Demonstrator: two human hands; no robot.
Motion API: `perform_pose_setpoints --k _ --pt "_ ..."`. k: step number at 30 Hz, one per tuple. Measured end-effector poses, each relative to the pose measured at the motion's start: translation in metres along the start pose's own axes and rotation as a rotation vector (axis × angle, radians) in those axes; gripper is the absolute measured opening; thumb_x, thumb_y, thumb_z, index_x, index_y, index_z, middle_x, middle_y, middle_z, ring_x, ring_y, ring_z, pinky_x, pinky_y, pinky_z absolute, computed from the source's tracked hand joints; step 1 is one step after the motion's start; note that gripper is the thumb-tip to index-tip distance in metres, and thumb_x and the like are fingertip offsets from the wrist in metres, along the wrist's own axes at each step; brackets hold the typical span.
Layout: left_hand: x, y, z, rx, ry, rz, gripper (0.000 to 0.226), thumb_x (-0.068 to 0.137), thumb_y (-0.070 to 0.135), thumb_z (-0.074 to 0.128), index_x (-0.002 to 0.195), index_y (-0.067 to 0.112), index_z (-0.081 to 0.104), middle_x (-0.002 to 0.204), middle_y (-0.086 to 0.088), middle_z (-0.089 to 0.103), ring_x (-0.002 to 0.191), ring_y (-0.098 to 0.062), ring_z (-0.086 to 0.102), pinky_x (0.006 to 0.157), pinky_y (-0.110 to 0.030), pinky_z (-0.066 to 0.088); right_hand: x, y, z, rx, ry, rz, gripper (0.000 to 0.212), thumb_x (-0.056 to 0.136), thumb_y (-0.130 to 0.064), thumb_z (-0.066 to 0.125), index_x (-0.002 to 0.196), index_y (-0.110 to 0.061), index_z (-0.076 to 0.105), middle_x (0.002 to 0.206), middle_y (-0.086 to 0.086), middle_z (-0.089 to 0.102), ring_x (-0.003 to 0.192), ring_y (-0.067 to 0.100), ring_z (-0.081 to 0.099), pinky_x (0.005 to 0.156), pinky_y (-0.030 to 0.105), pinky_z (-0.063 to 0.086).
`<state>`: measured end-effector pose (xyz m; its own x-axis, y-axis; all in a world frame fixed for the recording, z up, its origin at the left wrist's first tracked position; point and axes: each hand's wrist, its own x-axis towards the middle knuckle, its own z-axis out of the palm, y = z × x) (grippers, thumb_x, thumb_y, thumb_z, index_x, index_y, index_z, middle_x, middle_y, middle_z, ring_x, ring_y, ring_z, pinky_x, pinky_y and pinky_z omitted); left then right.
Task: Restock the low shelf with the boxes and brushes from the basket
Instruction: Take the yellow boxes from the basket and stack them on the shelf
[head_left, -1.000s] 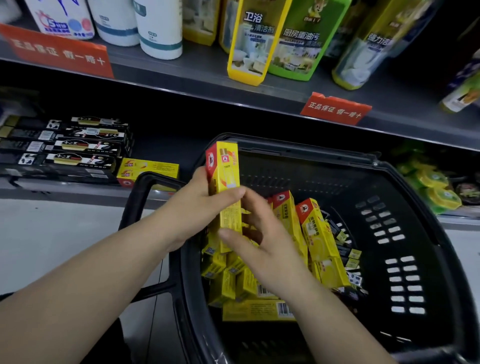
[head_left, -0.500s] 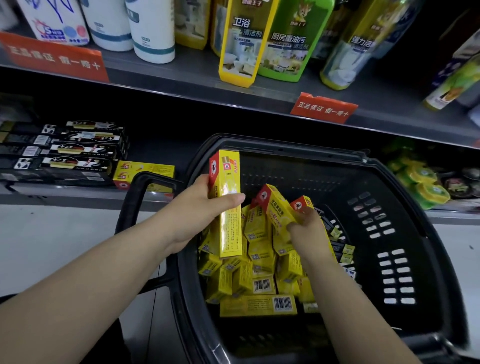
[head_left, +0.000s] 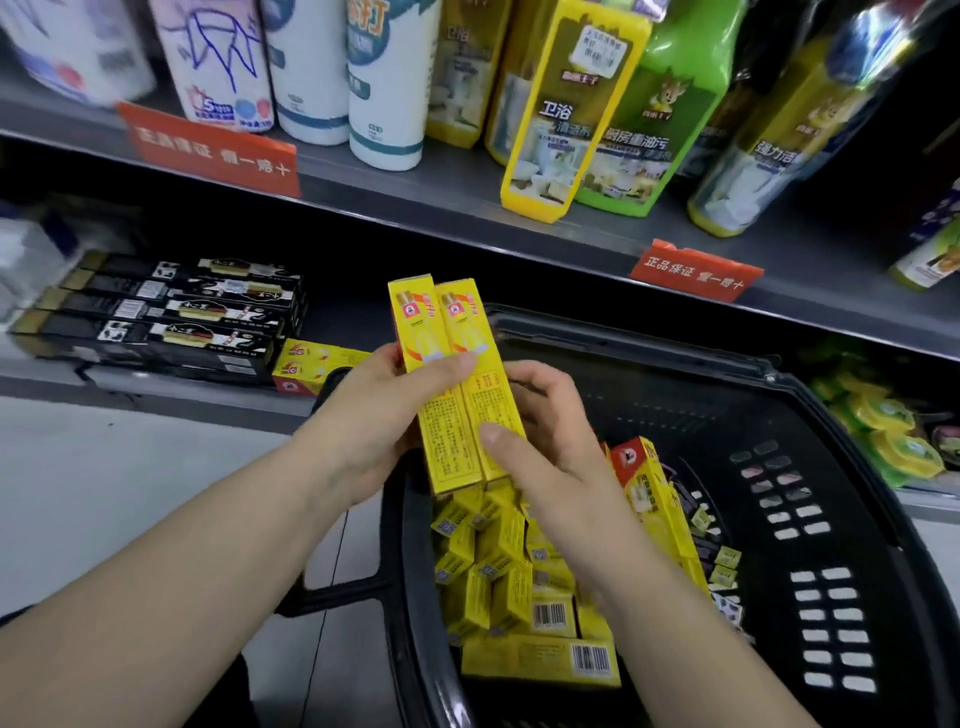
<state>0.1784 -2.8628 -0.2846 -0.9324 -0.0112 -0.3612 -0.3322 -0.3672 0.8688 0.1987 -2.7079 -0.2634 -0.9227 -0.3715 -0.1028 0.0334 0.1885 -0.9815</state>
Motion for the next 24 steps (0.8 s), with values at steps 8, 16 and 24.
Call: perform_pose_setpoints --k 8,16,24 --pt "0.012 0.018 -0.074 -0.168 0.222 0.001 0.023 0.081 0.027 0.065 0.099 0.012 0.066 0.095 -0.01 0.073 0.084 -0.025 0.07 0.075 -0.041 0.058 0.115 -0.025 0.047 -0.191 -0.236 0.205 0.005 0.083 -0.022 0.062 0.079 -0.021 0.065 0.076 -0.002 0.067 0.068 0.018 0.063 0.06 0.032 0.052" --pt "0.035 0.02 -0.146 -0.282 0.504 -0.039 0.01 0.085 0.021 0.065 0.082 0.016 0.057 0.054 0.001 0.062 0.053 -0.016 0.063 0.051 -0.029 0.051 0.246 0.007 0.095 -1.122 -0.377 0.219 0.029 0.092 -0.028 0.048 0.096 -0.002 0.059 0.087 0.015 0.057 0.076 0.028 0.053 0.057 0.028 0.036" --pt "0.07 0.012 -0.192 -0.362 0.7 -0.094 0.021 0.081 0.007 0.069 0.094 0.015 0.054 0.084 -0.004 0.06 0.072 -0.018 0.056 0.056 -0.03 0.042 0.312 0.072 0.107 -1.52 -0.69 0.277 0.038 0.09 -0.031 0.048 0.125 -0.015 0.049 0.11 0.01 0.058 0.091 0.026 0.054 0.067 0.029 0.04"
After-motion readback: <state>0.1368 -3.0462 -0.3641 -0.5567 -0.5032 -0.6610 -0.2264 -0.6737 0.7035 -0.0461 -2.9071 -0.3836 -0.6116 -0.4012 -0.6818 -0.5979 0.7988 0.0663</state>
